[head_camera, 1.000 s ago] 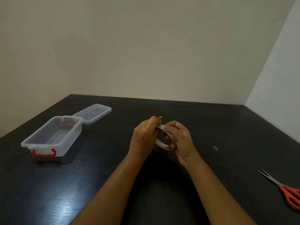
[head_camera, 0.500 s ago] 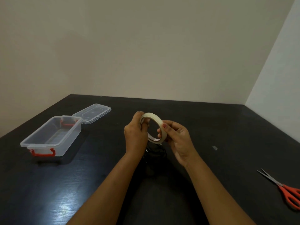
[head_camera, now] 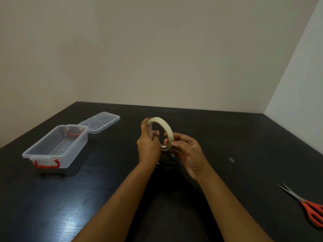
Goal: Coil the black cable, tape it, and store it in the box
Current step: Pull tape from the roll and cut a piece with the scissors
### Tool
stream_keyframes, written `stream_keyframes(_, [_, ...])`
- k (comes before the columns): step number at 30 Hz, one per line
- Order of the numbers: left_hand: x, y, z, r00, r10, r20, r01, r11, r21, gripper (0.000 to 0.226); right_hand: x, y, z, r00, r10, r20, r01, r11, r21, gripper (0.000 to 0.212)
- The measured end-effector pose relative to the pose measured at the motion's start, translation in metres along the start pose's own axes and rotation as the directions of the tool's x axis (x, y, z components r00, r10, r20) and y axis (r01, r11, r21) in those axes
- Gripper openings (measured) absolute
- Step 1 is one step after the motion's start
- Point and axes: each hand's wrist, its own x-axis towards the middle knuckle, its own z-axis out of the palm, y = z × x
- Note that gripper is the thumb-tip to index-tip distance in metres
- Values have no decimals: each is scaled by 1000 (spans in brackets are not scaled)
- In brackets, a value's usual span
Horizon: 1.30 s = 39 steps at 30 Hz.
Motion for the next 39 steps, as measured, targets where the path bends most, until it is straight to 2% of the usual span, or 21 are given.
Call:
stream_keyframes(4, [-3, -1, 4, 981, -154, 120, 176, 964, -201, 61, 1, 5, 0, 1000, 17, 19, -16, 999, -45, 28])
stream_keyframes(7, [-1, -3, 7, 946, -246, 211, 300, 911, -284, 62, 2, 8, -1, 999, 30, 12, -29, 996, -88, 27])
stream_keyframes(12, [-2, 4, 2, 829, -375, 415, 521, 788, -327, 25, 2, 9, 2, 1000, 30, -3, -30, 982, -188, 27])
stream_keyframes(14, [-4, 2, 3, 796, -386, 467, 553, 777, -300, 21, 2, 9, 2, 999, 19, -30, -25, 975, -221, 29])
stream_keyframes(19, [1, -1, 4, 829, -414, 377, 484, 868, -112, 29, -1, 6, 0, 997, 49, 59, -37, 982, -183, 28])
stream_keyframes(21, [2, -3, 4, 846, -415, 334, 460, 885, -68, 27, 0, 7, 2, 998, 41, 46, -33, 984, -178, 23])
stream_keyframes(27, [0, 2, 6, 928, -289, 236, 293, 956, 19, 22, 0, 5, 5, 1000, -15, 7, 16, 987, -161, 26])
stream_keyframes(30, [2, 1, 6, 949, -211, 235, 209, 977, 36, 30, 0, 5, 4, 999, -53, 0, 52, 982, -183, 27])
stream_keyframes(34, [5, -1, 6, 951, -180, 251, 170, 983, 64, 28, 0, 7, 3, 997, -80, -5, 77, 975, -211, 30])
stream_keyframes(39, [1, -4, 8, 953, -153, 259, 123, 984, 131, 21, 1, 4, 1, 994, -95, -43, 93, 994, -50, 26])
